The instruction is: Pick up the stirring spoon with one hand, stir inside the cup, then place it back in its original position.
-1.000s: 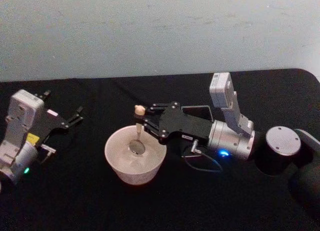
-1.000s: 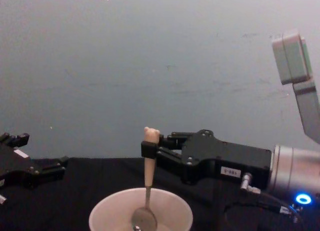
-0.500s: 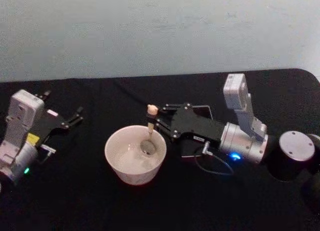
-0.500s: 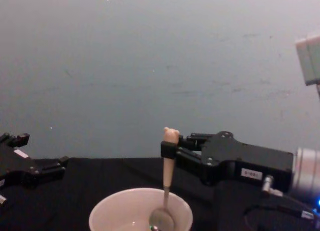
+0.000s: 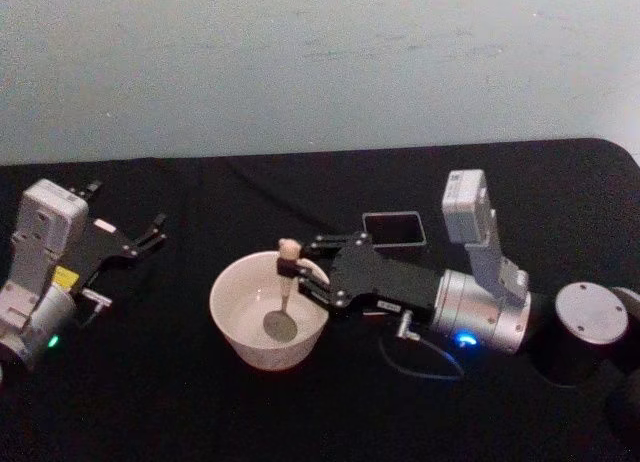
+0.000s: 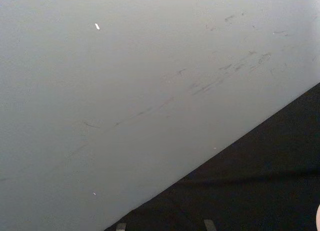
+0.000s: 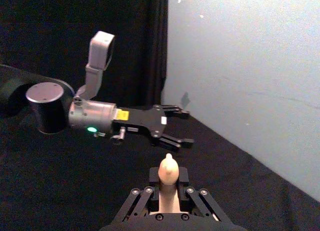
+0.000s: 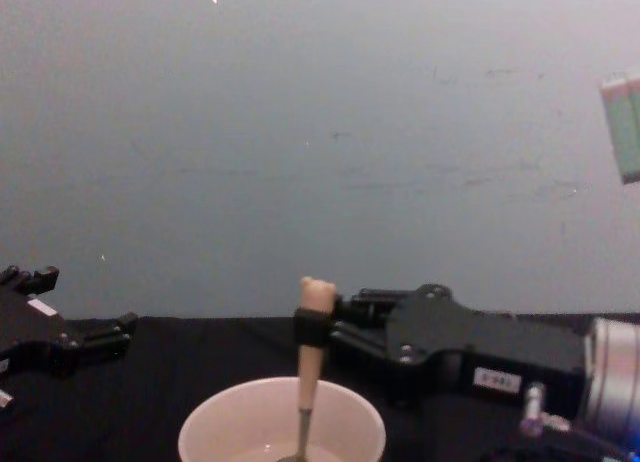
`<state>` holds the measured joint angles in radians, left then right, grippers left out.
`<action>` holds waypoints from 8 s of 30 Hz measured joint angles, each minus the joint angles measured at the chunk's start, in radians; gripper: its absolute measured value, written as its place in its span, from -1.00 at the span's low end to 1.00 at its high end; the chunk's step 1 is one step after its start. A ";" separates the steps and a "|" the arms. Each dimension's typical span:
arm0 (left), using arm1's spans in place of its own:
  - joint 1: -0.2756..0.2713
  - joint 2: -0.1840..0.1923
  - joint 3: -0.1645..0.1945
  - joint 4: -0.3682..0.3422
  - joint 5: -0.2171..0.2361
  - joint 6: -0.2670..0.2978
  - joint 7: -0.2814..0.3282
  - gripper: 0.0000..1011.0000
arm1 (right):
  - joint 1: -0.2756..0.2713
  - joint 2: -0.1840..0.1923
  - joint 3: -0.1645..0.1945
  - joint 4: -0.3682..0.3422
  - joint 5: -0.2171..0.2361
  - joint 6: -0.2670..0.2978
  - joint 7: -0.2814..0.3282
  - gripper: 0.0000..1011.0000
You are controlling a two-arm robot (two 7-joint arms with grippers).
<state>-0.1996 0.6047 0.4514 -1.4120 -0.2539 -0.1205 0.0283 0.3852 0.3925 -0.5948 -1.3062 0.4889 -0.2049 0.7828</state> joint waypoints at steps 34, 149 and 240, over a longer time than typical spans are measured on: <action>0.000 0.000 0.000 0.000 0.000 0.000 0.000 0.98 | 0.057 -0.075 0.022 0.110 -0.055 0.010 -0.090 -0.60; 0.000 0.000 0.000 0.000 0.000 0.000 0.000 0.98 | 0.035 -0.050 0.021 0.058 -0.038 0.034 -0.089 -0.60; 0.000 0.000 0.000 0.000 0.000 0.000 0.000 0.98 | -0.013 0.115 0.180 -0.228 0.076 0.033 -0.114 -0.60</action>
<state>-0.1996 0.6047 0.4514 -1.4120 -0.2539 -0.1205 0.0283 0.3717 0.5077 -0.4143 -1.5345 0.5654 -0.1722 0.6689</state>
